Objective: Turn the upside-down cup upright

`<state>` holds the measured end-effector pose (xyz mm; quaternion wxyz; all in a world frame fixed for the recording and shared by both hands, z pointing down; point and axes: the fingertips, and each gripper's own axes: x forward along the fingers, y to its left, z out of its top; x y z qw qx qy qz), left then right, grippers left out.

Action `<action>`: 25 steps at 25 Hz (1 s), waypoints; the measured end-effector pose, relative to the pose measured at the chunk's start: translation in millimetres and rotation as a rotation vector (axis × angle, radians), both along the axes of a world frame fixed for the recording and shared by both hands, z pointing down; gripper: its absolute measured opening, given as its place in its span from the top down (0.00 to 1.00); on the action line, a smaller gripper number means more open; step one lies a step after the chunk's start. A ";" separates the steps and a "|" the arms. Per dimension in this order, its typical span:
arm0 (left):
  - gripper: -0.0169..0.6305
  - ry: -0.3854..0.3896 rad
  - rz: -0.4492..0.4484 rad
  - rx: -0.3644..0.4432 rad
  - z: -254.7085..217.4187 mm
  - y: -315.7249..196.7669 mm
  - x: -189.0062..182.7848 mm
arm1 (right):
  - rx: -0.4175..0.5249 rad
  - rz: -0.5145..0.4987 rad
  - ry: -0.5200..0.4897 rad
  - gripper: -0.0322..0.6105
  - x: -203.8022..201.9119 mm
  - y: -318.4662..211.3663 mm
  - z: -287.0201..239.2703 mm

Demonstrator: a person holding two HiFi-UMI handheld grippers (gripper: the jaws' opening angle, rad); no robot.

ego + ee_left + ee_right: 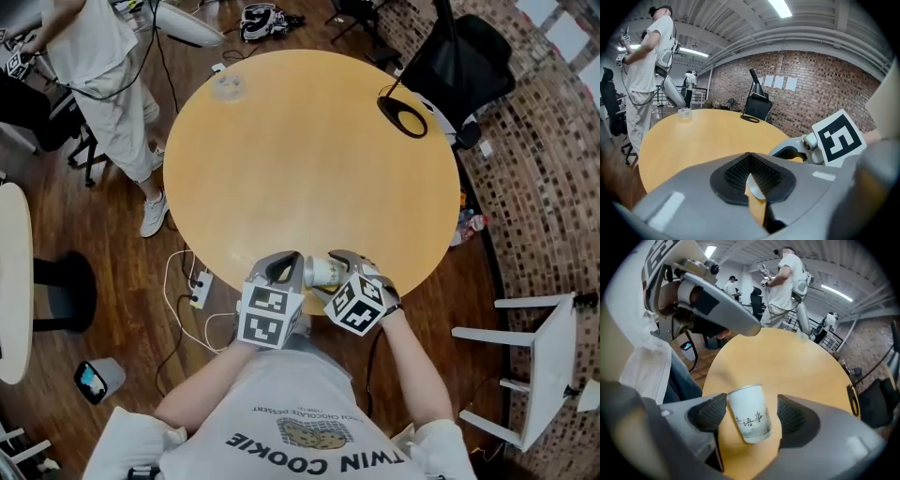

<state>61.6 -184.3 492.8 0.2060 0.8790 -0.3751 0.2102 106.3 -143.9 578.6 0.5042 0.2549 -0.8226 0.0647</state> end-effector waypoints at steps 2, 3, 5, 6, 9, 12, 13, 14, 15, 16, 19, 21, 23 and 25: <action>0.97 0.002 -0.007 0.002 -0.6 -0.5 -3.2 | -0.017 -0.075 0.058 0.43 -8.0 2.2 5.7; 0.97 0.001 -0.009 0.003 -1.2 -0.4 -4.8 | -0.031 -0.110 0.086 0.42 -11.5 4.4 9.2; 0.97 0.002 -0.013 0.003 -1.8 0.0 -6.8 | -0.064 -0.166 0.127 0.42 -16.8 9.3 15.9; 0.97 0.001 -0.017 0.002 -2.0 0.2 -7.4 | -0.080 -0.188 0.142 0.42 -18.4 11.0 18.8; 0.97 -0.002 -0.028 0.002 -2.2 0.6 -9.2 | -0.113 -0.234 0.183 0.42 -20.5 13.8 26.1; 0.97 -0.001 -0.035 0.001 -1.8 1.4 -12.3 | -0.137 -0.262 0.208 0.42 -23.7 16.3 33.0; 0.97 -0.001 -0.036 0.001 -1.6 1.7 -13.3 | -0.143 -0.268 0.213 0.42 -25.0 17.1 34.8; 0.97 0.001 -0.037 0.001 -1.2 1.6 -14.1 | -0.148 -0.271 0.217 0.42 -26.2 17.4 36.2; 0.97 0.004 -0.039 0.001 -0.8 1.3 -14.6 | -0.149 -0.271 0.218 0.42 -27.2 16.8 37.1; 0.97 0.008 -0.041 0.001 -0.2 0.8 -15.0 | -0.147 -0.266 0.219 0.42 -28.1 15.4 37.6; 0.97 0.003 -0.040 0.001 0.7 0.3 -16.0 | -0.140 -0.259 0.221 0.42 -28.8 12.1 38.1; 0.97 0.002 -0.038 0.004 0.5 0.3 -15.3 | -0.137 -0.259 0.222 0.42 -28.1 11.7 37.9; 0.97 -0.003 -0.034 0.003 0.8 1.4 -14.9 | -0.120 -0.243 0.212 0.42 -27.5 9.4 35.8; 0.97 -0.004 -0.032 0.003 1.4 2.4 -15.0 | -0.099 -0.200 0.172 0.42 -29.3 4.1 28.3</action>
